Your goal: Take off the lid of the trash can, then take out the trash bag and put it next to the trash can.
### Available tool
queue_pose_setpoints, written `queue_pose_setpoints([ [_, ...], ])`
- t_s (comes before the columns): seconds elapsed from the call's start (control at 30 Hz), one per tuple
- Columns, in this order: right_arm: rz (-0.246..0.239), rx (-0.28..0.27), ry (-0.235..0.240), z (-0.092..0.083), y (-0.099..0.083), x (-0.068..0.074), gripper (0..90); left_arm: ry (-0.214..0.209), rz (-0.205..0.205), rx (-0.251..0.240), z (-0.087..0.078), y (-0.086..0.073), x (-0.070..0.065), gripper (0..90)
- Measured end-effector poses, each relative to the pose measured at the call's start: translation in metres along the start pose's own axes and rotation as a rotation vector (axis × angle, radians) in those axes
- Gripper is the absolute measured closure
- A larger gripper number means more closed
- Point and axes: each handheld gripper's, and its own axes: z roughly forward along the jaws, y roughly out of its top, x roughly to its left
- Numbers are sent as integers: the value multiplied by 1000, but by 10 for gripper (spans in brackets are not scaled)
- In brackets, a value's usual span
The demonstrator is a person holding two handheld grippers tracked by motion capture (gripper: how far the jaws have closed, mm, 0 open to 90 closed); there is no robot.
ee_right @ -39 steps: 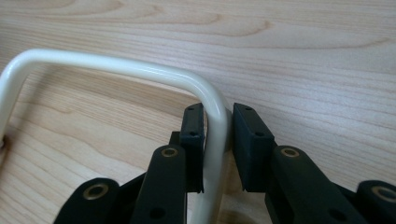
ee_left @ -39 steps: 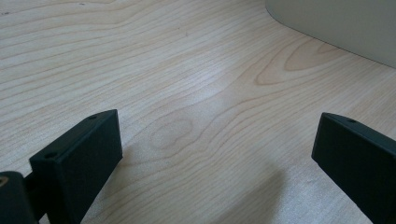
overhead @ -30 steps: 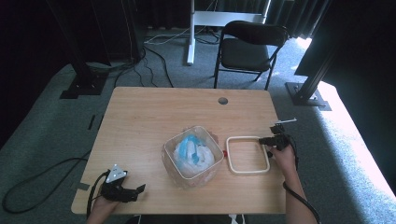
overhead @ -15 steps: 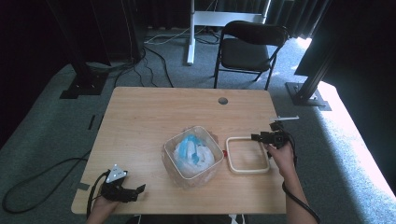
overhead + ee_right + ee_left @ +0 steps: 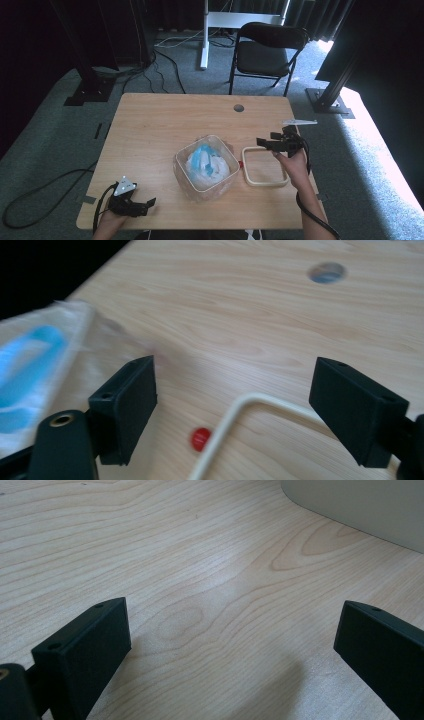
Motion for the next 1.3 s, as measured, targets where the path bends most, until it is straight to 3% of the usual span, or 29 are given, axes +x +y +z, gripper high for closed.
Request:
queue_pose_setpoints([
  [0.13, -53, -43, 65, -1, 3, 22, 135, -13, -4, -1, 0, 0, 1, 17],
  [0.17, -53, -43, 65, -1, 3, 22, 135, -13, -4, -1, 0, 0, 1, 17],
  [0.3, -105, -48, 148, 7, -3, 39, 107, -23, -6, -5, -1, 1, 2, 17],
  [0.43, -130, -50, 165, 11, -7, 46, 107, -28, -14, -15, -3, 4, 2, 17],
  [0.6, -155, -1, 179, 27, -18, 58, 108, -25, -32, -57, -9, 15, 3, 17],
  [0.73, -149, 7, 196, 30, -19, 60, 108, -16, -26, -70, -13, 23, 4, 17],
  [0.9, -163, 22, 204, 31, -18, 65, 109, -2, 12, -104, -19, 46, 1, 17],
  [1.0, -156, 31, 203, 33, -18, 65, 111, -15, 43, -99, -19, 62, -3, 17],
  [1.3, -124, 70, 209, 42, -22, 67, 154, -74, 31, -115, -11, 107, -21, 17],
])
